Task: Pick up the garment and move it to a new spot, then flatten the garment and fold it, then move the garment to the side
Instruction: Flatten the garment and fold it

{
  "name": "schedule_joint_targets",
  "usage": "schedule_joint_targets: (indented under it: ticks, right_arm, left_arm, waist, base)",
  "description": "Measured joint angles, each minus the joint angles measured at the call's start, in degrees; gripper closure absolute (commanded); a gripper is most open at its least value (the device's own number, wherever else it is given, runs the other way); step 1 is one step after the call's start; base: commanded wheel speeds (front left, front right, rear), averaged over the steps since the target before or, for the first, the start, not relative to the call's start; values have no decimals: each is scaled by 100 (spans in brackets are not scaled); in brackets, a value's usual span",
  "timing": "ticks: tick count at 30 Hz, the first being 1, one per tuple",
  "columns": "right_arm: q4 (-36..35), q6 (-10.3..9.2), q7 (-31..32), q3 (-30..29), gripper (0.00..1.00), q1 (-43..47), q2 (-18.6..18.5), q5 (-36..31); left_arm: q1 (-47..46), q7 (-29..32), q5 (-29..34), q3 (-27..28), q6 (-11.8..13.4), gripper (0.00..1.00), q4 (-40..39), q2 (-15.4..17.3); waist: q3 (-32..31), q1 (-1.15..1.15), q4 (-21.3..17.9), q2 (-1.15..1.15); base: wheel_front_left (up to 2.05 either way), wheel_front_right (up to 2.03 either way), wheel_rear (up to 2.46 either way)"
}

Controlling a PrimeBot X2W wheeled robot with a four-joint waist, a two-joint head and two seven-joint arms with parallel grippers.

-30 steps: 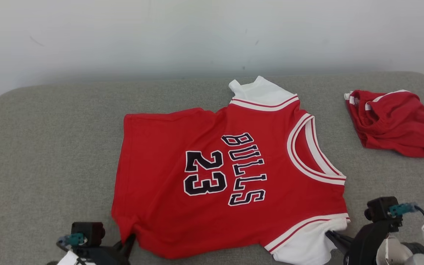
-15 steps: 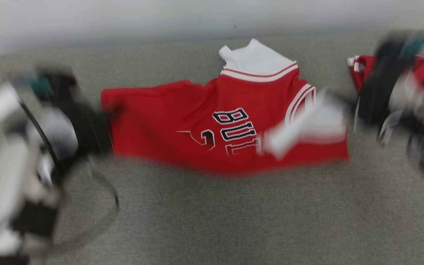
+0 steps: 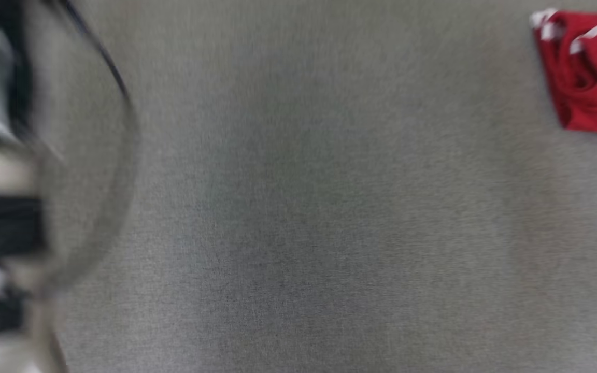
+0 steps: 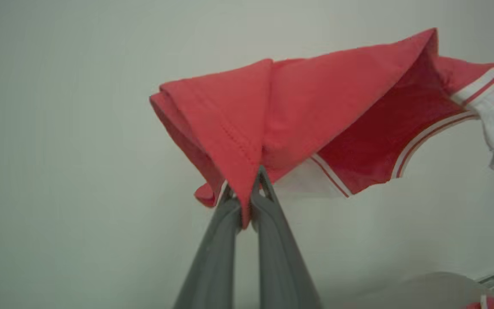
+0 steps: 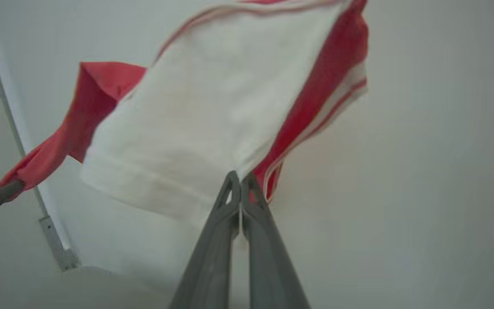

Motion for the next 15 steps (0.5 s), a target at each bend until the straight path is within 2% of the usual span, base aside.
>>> schedule_joint_targets:
  ticks: [2, 5, 9, 12, 15]
  right_arm:
    - [297, -2, -194, 111, 100, 914, -43, -16]
    - [601, -3, -433, 186, 100, 1842, -96, 49]
    - [929, 0, -644, 309, 100, 2264, -185, 26]
    - [1172, 5, -720, 323, 100, 2438, -235, 10]
    - [1464, 5, -578, 581, 100, 2798, -354, -137]
  left_arm:
    - [894, -177, -45, -140, -15, 100, 411, -86]
    - [1798, -269, -31, -437, -160, 100, 1004, -18]
    - [2260, -479, -23, -471, -207, 100, 1393, 199]
    - [2365, -543, -3, -577, -232, 100, 1557, 219]
    - [2609, -655, 21, -644, -263, 100, 1746, 218]
  waist:
    - [120, 7, 24, 3]
    - [194, 6, 78, 3]
    - [127, -3, 97, 0]
    - [60, 0, 83, 1]
    - [-81, -1, 68, 0]
  base:
    - [0, 0, 0]
    - [0, 0, 0]
    - [0, 0, 0]
    - [0, 0, 0]
    - [0, 0, 0]
